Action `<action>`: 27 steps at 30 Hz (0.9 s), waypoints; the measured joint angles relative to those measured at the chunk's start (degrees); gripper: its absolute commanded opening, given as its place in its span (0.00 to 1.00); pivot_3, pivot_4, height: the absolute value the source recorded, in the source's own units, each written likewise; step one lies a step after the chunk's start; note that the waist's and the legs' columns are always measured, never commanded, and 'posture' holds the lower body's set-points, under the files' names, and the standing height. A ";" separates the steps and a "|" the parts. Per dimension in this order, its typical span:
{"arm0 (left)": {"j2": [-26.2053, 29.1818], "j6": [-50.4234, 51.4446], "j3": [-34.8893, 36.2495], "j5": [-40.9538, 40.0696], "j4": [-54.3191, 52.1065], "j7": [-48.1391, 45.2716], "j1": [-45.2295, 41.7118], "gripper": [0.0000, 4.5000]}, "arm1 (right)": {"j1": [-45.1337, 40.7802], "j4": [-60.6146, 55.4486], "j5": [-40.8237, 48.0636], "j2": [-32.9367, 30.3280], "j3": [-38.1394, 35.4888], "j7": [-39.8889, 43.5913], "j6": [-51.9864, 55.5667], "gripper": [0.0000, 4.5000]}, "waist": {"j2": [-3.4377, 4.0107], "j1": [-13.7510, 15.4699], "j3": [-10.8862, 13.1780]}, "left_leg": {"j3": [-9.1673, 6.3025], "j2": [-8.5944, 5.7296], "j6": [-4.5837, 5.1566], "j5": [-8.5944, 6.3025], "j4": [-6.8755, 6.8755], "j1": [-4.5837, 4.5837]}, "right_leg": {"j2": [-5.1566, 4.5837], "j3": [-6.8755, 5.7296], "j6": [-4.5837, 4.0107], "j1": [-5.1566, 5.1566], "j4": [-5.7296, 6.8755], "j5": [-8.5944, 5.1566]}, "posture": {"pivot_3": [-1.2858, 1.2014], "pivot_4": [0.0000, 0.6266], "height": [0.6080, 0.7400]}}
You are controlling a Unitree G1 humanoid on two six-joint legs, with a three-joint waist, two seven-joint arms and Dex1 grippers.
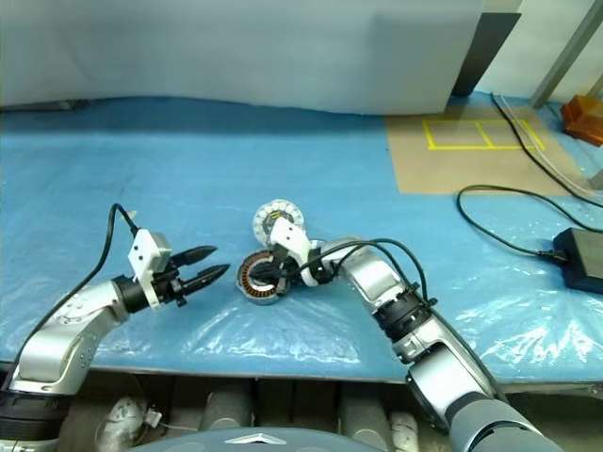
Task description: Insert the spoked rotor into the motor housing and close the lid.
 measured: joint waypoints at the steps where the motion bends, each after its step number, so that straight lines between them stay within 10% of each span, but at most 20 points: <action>1: -0.09 0.00 -0.05 0.04 0.01 -0.01 0.00 0.58 | 0.02 -0.12 0.08 -0.37 -0.23 0.30 0.38 0.01 | 0.00 0.11 0.00 | 0.00 0.00 0.00 0.00 0.02 -0.01 | -0.01 0.00 0.00 0.01 0.01 0.00 | 0.52 0.24 1.00; 14: -0.97 -0.89 -1.72 0.95 2.34 -1.11 -2.55 0.58 | 1.96 -7.49 12.85 -0.30 -12.74 2.65 15.78 0.01 | -0.02 0.00 0.01 | -0.01 0.08 0.02 0.02 0.05 -0.20 | 0.07 -0.03 0.18 -0.18 0.11 0.11 | 0.52 0.24 1.00; 27: -1.44 -1.62 -2.42 1.86 3.08 -1.39 -2.55 0.58 | 2.26 -4.56 2.56 -2.73 -4.84 0.02 7.82 0.01 | -0.03 0.30 0.01 | -0.01 0.04 0.01 0.01 0.00 -0.16 | 0.00 -0.04 0.18 -0.11 0.04 0.10 | 0.52 0.24 1.00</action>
